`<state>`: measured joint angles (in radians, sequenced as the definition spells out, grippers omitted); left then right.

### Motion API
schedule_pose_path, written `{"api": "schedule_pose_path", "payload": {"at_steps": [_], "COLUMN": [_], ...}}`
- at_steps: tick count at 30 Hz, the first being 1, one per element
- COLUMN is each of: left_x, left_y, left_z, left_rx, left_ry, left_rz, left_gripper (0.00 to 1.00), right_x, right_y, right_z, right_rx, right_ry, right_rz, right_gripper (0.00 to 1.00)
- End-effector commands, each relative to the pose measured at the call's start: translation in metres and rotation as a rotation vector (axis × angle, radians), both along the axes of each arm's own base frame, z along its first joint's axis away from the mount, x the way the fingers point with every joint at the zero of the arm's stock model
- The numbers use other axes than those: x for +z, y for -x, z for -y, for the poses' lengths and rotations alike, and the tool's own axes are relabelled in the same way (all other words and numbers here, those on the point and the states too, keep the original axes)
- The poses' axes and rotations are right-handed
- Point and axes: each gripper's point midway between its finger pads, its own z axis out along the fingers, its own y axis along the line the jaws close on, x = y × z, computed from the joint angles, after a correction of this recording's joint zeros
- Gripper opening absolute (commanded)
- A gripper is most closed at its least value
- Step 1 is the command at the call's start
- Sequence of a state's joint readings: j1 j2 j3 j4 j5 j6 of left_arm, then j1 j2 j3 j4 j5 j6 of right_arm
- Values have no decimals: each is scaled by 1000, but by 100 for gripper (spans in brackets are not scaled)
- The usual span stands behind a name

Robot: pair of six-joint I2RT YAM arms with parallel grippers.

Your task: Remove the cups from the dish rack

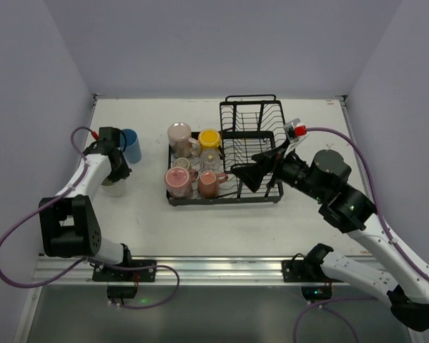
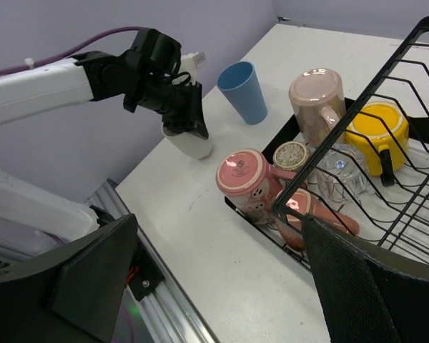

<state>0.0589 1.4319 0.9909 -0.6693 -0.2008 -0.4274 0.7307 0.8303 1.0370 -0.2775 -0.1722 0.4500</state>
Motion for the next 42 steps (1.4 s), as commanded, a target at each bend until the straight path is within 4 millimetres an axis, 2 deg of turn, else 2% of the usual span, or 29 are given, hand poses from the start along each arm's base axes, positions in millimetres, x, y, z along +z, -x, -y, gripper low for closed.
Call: {"api": "schedule_pose_path", "payload": {"at_steps": [1,5,6,9,11,13,14,16,19,20,22,24,26,27,28,30,31,33,34,35,36,37,38,40,42], "left_x": [29,8,9,5,8,10,11,16,32,41,57,70,94,103,123,143,164,178,194,189,188,193,182,183,174], "left_y": [-43,-51,-55,-59,-63,-64,-64,-64,-64,-64,-63,-62,-59,-59,-54,-49,-43,-33,-22,-12,-2,7,19,32,44], "left_z": [-21,-28,-29,-35,-41,-45,-47,-50,-52,-51,-48,-44,-36,-29,-25,-7,4,46,68,101,122,134,153,173,194], "left_rx": [10,17,16,24,36,40,44,53,62,64,59,53,34,20,9,-36,-73,-202,-273,-367,-424,-462,-523,-600,-684], "left_ry": [-50,-21,-23,-31,-38,-44,-47,-58,-74,-77,-67,-50,-21,2,7,33,45,106,141,192,255,282,307,361,389], "left_rz": [139,84,85,72,79,82,81,91,134,155,194,239,315,347,405,472,538,590,644,638,638,663,638,659,639], "left_gripper": [0,0,1,13,24,31,38,45,61,71,80,83,84,85,85,86,87,91,98,100,100,100,100,100,100], "right_x": [1,-3,-4,-9,-12,-11,-10,-10,-8,-6,-3,-3,-1,-1,-3,-1,-2,-2,-2,-2,-2,-2,-1,-2,-1], "right_y": [7,8,7,4,1,1,0,0,-1,-1,0,1,2,2,2,3,2,2,0,0,-1,-1,0,0,-1], "right_z": [-1,-4,-4,-5,-7,-8,-8,-9,-10,-10,-10,-10,-10,-11,-12,-12,-11,-9,-8,-6,-5,-3,-2,0,2], "right_rx": [32,46,41,36,35,36,35,34,36,34,36,38,38,39,40,39,34,25,12,5,0,-6,-8,-14,-26], "right_ry": [3,8,12,28,35,33,32,29,31,30,29,31,34,37,44,46,51,59,62,66,66,70,72,76,77], "right_rz": [30,24,27,18,14,12,15,14,11,13,16,19,23,23,18,23,22,26,27,31,31,31,33,30,33], "right_gripper": [99,99,99,99,99,99,99,99,99,99,99,99,99,99,99,99,99,99,99,99,99,99,99,99,99]}}
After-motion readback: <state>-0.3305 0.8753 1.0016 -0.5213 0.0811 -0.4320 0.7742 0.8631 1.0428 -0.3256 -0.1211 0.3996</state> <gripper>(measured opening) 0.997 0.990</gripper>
